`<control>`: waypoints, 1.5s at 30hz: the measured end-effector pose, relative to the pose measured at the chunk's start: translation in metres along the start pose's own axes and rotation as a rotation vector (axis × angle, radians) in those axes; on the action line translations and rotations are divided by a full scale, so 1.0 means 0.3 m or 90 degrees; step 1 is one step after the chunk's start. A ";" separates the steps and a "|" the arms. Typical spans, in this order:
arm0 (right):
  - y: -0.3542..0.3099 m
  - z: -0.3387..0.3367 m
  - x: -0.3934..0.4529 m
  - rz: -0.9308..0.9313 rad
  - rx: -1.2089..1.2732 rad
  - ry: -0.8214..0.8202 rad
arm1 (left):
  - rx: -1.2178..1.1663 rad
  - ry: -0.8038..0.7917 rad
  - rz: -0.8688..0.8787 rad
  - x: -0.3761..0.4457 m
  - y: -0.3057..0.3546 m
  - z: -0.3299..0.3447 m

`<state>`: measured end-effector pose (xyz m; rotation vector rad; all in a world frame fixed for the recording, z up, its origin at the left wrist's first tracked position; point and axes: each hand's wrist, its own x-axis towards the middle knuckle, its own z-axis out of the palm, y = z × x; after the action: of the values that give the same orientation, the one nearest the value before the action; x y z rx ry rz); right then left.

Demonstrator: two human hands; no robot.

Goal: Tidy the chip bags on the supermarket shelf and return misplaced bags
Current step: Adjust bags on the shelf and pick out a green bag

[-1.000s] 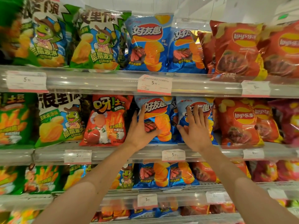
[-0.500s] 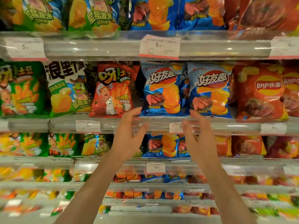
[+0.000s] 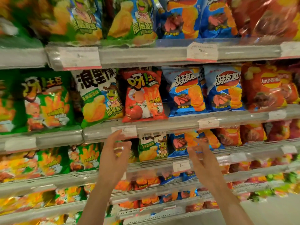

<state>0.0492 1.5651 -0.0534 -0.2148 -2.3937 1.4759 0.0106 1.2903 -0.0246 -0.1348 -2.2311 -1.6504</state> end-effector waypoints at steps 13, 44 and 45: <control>-0.336 0.070 0.155 -0.129 -0.207 0.024 | 0.170 -0.092 0.161 0.269 0.015 -0.326; -0.496 0.044 0.496 -0.037 0.040 -0.131 | 0.042 -0.075 0.025 0.368 0.245 0.048; -0.472 0.036 0.475 -0.029 0.041 -0.125 | 0.017 -0.084 0.014 0.347 0.254 0.058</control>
<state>-0.0825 1.5331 0.0952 0.0005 -2.4777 1.6173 -0.0684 1.3163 0.0755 -0.2685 -2.3390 -1.6425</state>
